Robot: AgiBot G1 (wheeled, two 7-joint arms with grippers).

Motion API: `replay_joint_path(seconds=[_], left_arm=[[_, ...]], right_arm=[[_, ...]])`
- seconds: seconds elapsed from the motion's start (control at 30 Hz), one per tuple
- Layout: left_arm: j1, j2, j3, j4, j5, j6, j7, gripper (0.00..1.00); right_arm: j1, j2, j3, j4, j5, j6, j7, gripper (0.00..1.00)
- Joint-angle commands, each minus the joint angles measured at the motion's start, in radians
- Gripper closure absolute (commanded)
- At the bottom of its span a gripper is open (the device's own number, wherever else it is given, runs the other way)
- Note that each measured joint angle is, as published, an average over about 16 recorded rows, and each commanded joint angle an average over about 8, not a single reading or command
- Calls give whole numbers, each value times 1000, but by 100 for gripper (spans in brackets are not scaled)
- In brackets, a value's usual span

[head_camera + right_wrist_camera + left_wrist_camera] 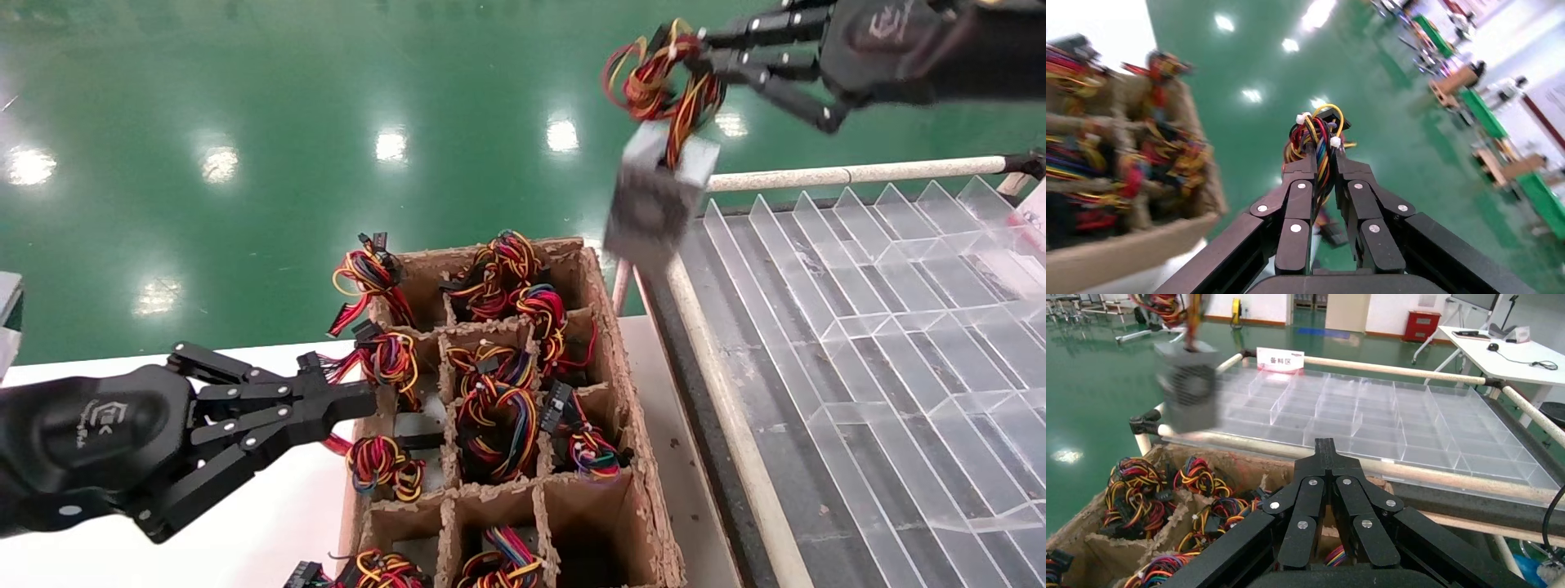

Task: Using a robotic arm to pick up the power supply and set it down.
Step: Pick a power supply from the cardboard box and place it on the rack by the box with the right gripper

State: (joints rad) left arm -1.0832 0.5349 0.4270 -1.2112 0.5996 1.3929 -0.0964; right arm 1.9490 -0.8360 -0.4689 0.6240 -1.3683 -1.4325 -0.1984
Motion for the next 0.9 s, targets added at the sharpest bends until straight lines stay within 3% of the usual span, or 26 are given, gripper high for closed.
replay_joint_path(seconds=[0.03,0.3,0.7,0.9], left_arm=[[0,0,0,0,0,0,0,100],[0,0,0,0,0,0,0,100],[0,0,0,0,0,0,0,100],[0,0,0,0,0,0,0,100]], right_arm=[[35,-27,-14,-66,-38,24,-48,100],[104,-113,-39,-295,-118,182,-186,100],[144,-182,-63,-493,-169,318,-314,100],[141,-231,-62,-552,-175,480,-338,100]])
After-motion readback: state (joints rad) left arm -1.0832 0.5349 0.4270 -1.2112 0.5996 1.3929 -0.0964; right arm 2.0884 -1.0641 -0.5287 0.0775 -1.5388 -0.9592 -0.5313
